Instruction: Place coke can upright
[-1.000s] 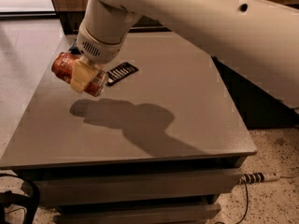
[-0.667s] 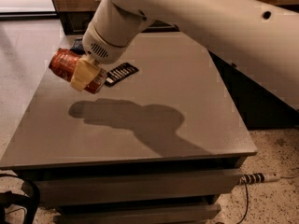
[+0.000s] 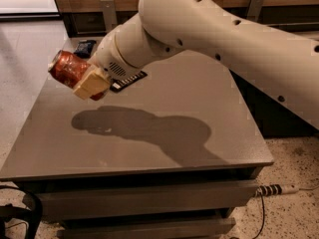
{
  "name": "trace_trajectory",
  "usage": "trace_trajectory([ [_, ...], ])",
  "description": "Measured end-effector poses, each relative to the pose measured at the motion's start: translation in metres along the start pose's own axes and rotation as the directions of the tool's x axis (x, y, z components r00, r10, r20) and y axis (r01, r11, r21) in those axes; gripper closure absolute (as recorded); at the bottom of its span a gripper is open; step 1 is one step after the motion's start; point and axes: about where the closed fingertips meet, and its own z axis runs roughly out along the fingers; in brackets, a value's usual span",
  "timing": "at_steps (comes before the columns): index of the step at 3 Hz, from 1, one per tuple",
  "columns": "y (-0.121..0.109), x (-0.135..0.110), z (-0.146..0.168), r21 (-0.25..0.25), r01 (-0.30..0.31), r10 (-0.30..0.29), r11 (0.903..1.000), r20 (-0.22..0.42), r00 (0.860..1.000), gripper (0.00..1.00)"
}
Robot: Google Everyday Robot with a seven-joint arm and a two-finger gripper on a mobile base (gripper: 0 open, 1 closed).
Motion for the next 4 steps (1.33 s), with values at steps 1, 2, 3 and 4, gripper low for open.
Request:
trace_trajectory([
  [1, 0.0, 0.0, 0.0, -0.001, 0.0, 0.0, 1.0, -0.001, 1.0, 1.0],
  [2, 0.005, 0.001, 0.004, 0.003, 0.0, 0.0, 1.0, 0.027, 1.0, 1.0],
  [3, 0.016, -0.001, 0.013, 0.013, 0.016, -0.017, 0.9998, 0.095, 0.995, 1.0],
  [4, 0.04, -0.012, 0.037, 0.04, 0.015, -0.025, 0.9991, 0.274, 0.961, 1.0],
])
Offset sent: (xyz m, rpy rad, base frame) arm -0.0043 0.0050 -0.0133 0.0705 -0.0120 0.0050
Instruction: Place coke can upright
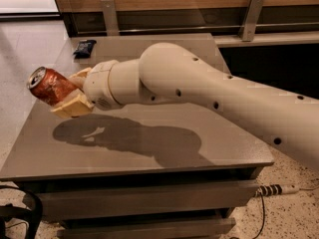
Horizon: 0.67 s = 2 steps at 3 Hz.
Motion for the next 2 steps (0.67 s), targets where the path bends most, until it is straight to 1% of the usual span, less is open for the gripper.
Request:
trace_trajectory([
  [1, 0.008, -0.002, 0.011, 0.006, -0.02, 0.02, 0.9998, 0.068, 0.998, 1.0],
  [2, 0.008, 0.011, 0.015, 0.006, -0.095, 0.093, 0.9955, 0.115, 0.989, 1.0],
])
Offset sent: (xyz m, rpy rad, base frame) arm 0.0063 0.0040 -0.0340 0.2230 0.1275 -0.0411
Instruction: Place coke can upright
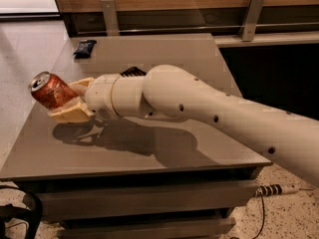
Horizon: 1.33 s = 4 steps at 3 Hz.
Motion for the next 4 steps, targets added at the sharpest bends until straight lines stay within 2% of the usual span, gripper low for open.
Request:
trace_trajectory([
  [1, 0.006, 0.007, -0.001, 0.001, -0.048, 0.048, 0.9989, 0.034, 0.998, 1.0],
  [3, 0.021, 0.001, 0.018, -0.044, -0.062, 0.065, 0.9971, 0.069, 0.996, 1.0],
  [4, 0.024, 0.005, 0.033, -0.069, -0.084, 0.09, 0.9941, 0.097, 0.991, 1.0],
])
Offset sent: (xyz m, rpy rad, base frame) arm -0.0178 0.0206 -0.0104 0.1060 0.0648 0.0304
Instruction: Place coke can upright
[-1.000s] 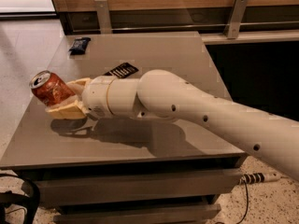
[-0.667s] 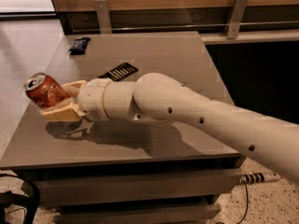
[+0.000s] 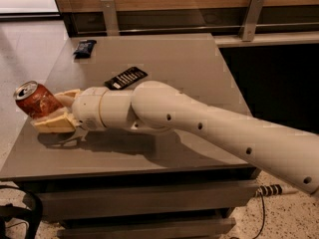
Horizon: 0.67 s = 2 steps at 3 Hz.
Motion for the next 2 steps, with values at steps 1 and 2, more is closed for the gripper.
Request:
trace_trajectory([
  [1, 0.001, 0.014, 0.002, 0.011, -0.044, 0.043, 0.999, 0.063, 0.997, 1.0],
  [2, -0.001, 0.022, -0.011, 0.053, -0.069, 0.064, 0.9962, 0.098, 0.993, 1.0],
])
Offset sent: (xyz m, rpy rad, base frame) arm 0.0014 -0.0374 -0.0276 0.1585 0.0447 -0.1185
